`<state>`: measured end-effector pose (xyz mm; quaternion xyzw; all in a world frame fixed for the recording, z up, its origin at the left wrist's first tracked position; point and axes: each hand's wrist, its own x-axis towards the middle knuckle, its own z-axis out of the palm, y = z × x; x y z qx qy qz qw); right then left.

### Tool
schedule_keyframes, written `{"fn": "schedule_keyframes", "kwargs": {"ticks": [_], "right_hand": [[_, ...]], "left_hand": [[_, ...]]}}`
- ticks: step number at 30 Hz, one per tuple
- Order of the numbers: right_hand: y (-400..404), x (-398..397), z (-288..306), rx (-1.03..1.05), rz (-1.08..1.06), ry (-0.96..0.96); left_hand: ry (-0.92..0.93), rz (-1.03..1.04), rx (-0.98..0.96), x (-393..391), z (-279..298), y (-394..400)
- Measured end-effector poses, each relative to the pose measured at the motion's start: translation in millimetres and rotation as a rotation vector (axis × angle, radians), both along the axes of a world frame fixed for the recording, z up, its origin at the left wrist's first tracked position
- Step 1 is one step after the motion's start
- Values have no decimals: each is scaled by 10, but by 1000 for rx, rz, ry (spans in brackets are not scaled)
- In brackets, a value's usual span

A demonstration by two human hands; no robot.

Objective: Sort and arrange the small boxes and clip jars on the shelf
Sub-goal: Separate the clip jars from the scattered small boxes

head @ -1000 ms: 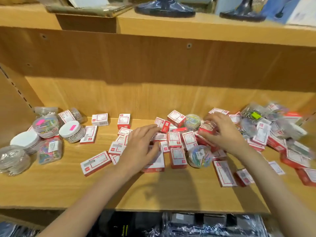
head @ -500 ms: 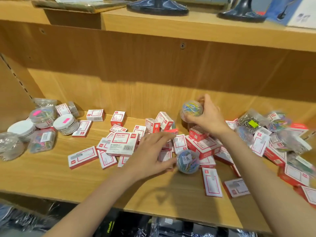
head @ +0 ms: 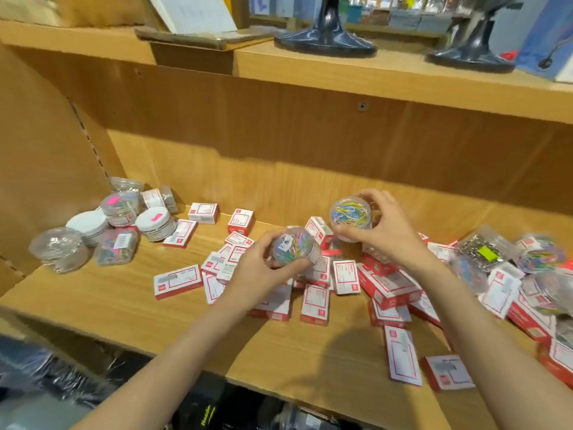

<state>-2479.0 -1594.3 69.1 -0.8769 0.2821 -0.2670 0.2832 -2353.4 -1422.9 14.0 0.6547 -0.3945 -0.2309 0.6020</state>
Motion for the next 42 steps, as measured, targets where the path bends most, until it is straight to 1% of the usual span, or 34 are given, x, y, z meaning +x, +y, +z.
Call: {"fn": "schedule_keyframes", "kwargs": {"ticks": [2,4,5,7,9,10,12,14,16,18,20,22,24,28,30,32,33,34,36,39,42], "right_hand": [[127,335,36,10,26,-39],[292,704,53,47,61,-65],[397,891,50,77,83,-55],[648,1257,-5,146,151,3],[948,1580,-125,209,240,75],[1103,1716,-199,239,272,110],[1391,1958,-354,313,315,152],[1607,2160,-525,336,341,174],[1746,2315,-704,255,347,212],[1824,2373,-827,177,306,232],[1836,2351,-867,179,257,196],[1792,2277,-847,272,247,99],[1724,2171,-798,362,236,25],[1635,1970,-689,329,189,-33],[1604,1894,-654,346,160,-63],[1576,1814,-633,352,115,-84],[1567,1779,-623,347,100,-88],[1563,1743,-617,346,94,-98],[1560,1672,-601,335,95,-111],[1500,1524,-539,246,83,-114],[1352,1271,-450,208,46,-147]], "left_hand": [[75,157,-63,208,107,192],[67,310,-86,454,167,465],[43,389,-60,603,154,623],[-68,523,79,905,71,953],[-150,595,251,1153,-74,1271],[-166,602,303,1238,-139,1405],[-202,594,324,1367,-247,1614],[-288,594,365,1472,-311,1739],[-411,589,464,1546,-339,1803],[-481,568,496,1581,-343,1835],[-606,511,498,1610,-360,1862],[-735,417,555,1627,-378,1901],[-796,361,596,1627,-369,1930],[-838,245,531,1673,-308,1866],[-786,158,506,1717,-302,1837],[-696,52,492,1734,-340,1868],[-691,34,484,1732,-381,1896],[-720,50,482,1728,-430,1916],[-795,166,456,1687,-523,1924],[-802,367,343,1542,-491,1831],[-802,463,222,1381,-326,1698]]}}
